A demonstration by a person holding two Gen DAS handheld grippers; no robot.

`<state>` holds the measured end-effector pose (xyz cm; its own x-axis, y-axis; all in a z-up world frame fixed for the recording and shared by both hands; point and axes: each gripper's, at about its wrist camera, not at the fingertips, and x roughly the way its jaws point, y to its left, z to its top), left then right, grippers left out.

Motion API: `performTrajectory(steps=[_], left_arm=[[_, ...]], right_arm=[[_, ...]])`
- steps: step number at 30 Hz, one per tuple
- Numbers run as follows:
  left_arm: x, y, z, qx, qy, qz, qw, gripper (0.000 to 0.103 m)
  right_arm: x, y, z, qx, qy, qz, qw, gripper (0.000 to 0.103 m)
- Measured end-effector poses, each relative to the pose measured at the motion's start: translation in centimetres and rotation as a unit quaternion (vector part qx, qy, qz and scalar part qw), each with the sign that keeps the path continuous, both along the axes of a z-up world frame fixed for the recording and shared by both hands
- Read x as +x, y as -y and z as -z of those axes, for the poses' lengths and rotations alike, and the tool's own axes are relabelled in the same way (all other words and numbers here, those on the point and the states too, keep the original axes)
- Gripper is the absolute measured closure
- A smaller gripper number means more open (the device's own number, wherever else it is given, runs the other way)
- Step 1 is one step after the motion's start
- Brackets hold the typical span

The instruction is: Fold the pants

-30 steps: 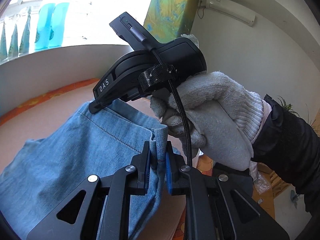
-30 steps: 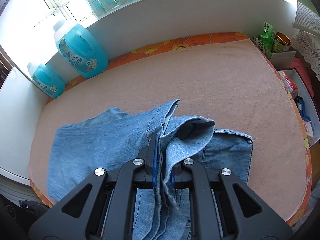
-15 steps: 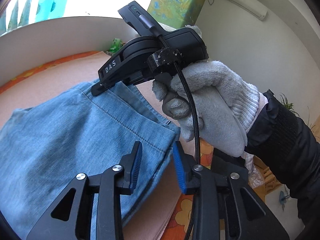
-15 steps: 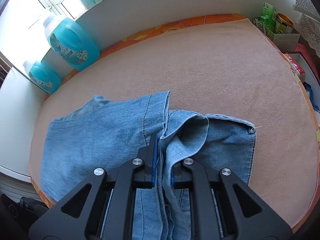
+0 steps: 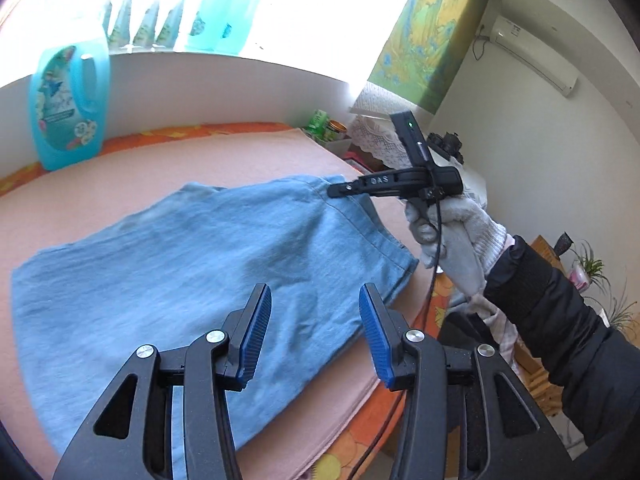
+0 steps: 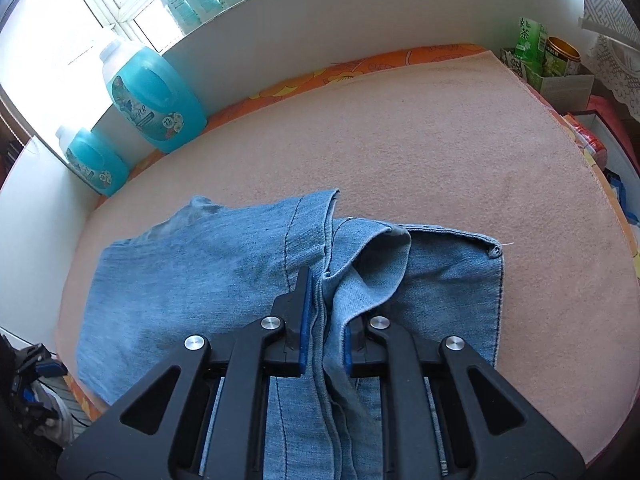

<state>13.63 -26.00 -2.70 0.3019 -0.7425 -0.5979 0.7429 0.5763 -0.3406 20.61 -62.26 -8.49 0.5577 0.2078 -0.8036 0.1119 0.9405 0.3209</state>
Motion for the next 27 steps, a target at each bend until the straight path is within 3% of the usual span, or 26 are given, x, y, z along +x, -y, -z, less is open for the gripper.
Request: performTrajectory(steps=[2,3,4,6,10,13,15,18,22,27], left_arm=[[1.1,-1.5,0.1,0.009,0.017,-0.034,0.9992,0.059],[1.8,-2.7,0.1,0.016,0.021,-0.05,0.9984,0.059],[2.2,-3.9,0.1,0.023,0.022,-0.066,0.9973,0.058],[3.0,-5.8,0.9,0.038,0.024,-0.091,0.9948,0.058],[3.8,-7.4,3.2,0.074,0.019,-0.113,0.9907,0.058],[4.1,-8.6,4.5,0.086,0.005,-0.118,0.9893,0.058],[4.0,-9.5,4.8,0.094,0.006,-0.124,0.9879,0.058],[3.9,-10.5,5.1,0.093,0.0,-0.13,0.9871,0.058],[4.3,-10.9,5.7,0.096,-0.005,-0.131,0.9867,0.058],[4.1,-10.3,6.1,0.099,-0.001,-0.121,0.9877,0.058]], right_arm=[[0.0,0.6,-0.2,-0.011,-0.015,0.018,1.0,0.082],[-0.1,0.9,-0.6,-0.024,-0.02,0.032,0.999,0.064],[-0.4,1.3,-1.1,-0.04,-0.015,0.047,0.998,0.055],[-0.9,2.0,-2.5,-0.053,0.007,0.064,0.996,0.055],[-0.2,2.1,-4.5,-0.005,0.046,0.055,0.997,0.055],[2.7,0.7,-3.8,-0.005,0.017,0.025,1.0,0.055],[4.3,0.5,-2.4,-0.033,-0.025,0.046,0.998,0.055],[4.9,1.5,-1.0,-0.015,-0.042,0.066,0.997,0.055],[4.1,2.0,-0.6,-0.002,-0.041,0.069,0.997,0.055],[-0.2,2.3,-3.3,0.006,0.013,0.08,0.997,0.056]])
